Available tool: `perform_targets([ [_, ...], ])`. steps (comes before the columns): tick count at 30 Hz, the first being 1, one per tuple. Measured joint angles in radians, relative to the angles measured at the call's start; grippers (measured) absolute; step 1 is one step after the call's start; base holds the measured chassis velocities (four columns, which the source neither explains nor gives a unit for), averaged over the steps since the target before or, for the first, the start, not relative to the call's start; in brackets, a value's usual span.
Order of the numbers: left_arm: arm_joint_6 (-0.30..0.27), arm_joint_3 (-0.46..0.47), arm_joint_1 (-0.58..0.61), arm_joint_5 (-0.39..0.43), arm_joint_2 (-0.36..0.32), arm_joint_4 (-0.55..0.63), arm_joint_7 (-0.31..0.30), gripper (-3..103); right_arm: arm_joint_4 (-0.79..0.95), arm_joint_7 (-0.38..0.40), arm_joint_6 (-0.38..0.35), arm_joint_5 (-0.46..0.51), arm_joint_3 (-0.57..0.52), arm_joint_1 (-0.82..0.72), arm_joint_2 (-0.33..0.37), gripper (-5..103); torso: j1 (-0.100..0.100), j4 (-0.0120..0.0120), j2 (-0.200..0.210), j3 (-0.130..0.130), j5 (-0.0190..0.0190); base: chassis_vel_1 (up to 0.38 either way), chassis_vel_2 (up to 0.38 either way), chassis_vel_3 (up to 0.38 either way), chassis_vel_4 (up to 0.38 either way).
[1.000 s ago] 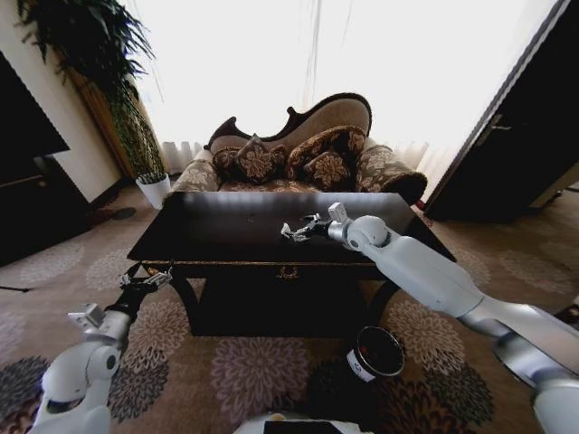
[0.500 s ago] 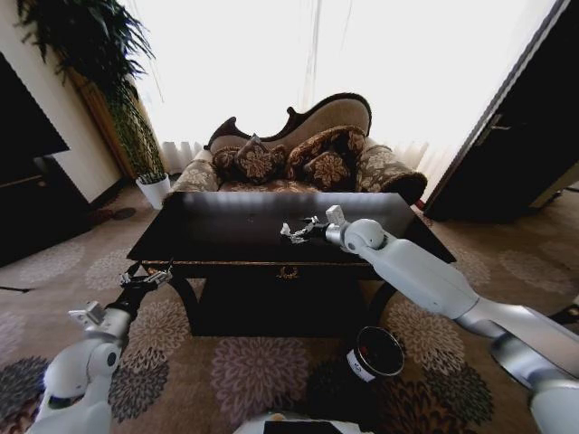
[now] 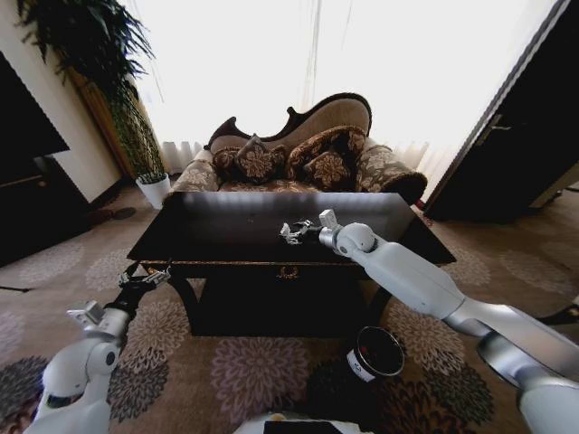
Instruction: Move to the front of the table and place the trash on the table into the trash bin.
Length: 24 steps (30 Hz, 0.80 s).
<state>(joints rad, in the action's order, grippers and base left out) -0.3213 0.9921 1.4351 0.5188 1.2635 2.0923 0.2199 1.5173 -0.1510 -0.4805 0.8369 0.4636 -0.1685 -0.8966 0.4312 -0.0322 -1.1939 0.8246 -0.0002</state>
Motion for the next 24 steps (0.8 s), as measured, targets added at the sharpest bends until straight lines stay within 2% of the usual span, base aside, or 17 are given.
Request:
perform_targets([
  [1,0.0,0.0,0.0,0.0,0.0,0.0,0.0,100,0.0,0.0,0.0,0.0,0.0,0.0,0.0,64,0.0,0.0,0.0,0.0,0.0,0.0,0.0,0.0,0.0],
  [3,0.0,-0.001,-0.001,0.0,0.0,-0.002,0.0,100,0.001,0.0,0.003,0.001,0.0,0.0,0.002,53,0.0,0.0,0.0,0.0,0.0,0.0,0.0,0.0,0.0],
  [6,0.001,-0.001,-0.001,0.0,0.0,-0.002,0.0,100,0.004,0.0,0.005,0.002,0.0,0.001,0.006,47,0.0,-0.0001,0.0,0.0,0.0001,0.0,0.0,0.0,0.0],
  [10,0.001,-0.002,-0.002,-0.001,-0.001,-0.002,0.0,100,0.01,0.0,0.011,0.003,0.0,0.0,0.015,26,0.0,0.0,0.0,0.0,0.0,0.0,0.0,0.0,0.0],
  [11,0.001,-0.002,-0.002,-0.001,-0.001,-0.002,0.0,100,0.01,0.0,0.011,0.003,0.0,0.0,0.015,26,0.0,0.0,0.0,0.0,0.0,0.0,0.0,0.0,0.0],
  [13,0.002,-0.002,-0.001,-0.001,-0.002,-0.003,0.0,100,0.011,0.0,0.013,0.004,-0.001,-0.002,0.016,15,0.0,-0.0001,0.0,0.0,0.0001,0.0,0.0,0.0,0.0],
  [16,0.003,-0.002,-0.001,-0.004,-0.003,-0.004,0.0,100,0.012,0.0,0.014,0.004,-0.001,-0.002,0.016,10,0.0,0.0,0.0,0.0,0.0,0.0,0.0,0.0,0.0],
  [18,0.005,-0.002,0.0,-0.01,-0.005,-0.004,0.0,100,0.013,0.0,0.015,0.005,-0.002,-0.002,0.016,2,0.0,0.0,0.0,0.0,0.0,0.0,0.0,0.0,0.0],
  [24,0.007,0.002,0.003,-0.012,-0.007,-0.004,0.001,100,0.027,0.002,0.018,0.015,-0.017,-0.014,0.023,0,0.0,0.0,0.0,0.0,0.0,0.0,0.0,0.0,0.0],
])
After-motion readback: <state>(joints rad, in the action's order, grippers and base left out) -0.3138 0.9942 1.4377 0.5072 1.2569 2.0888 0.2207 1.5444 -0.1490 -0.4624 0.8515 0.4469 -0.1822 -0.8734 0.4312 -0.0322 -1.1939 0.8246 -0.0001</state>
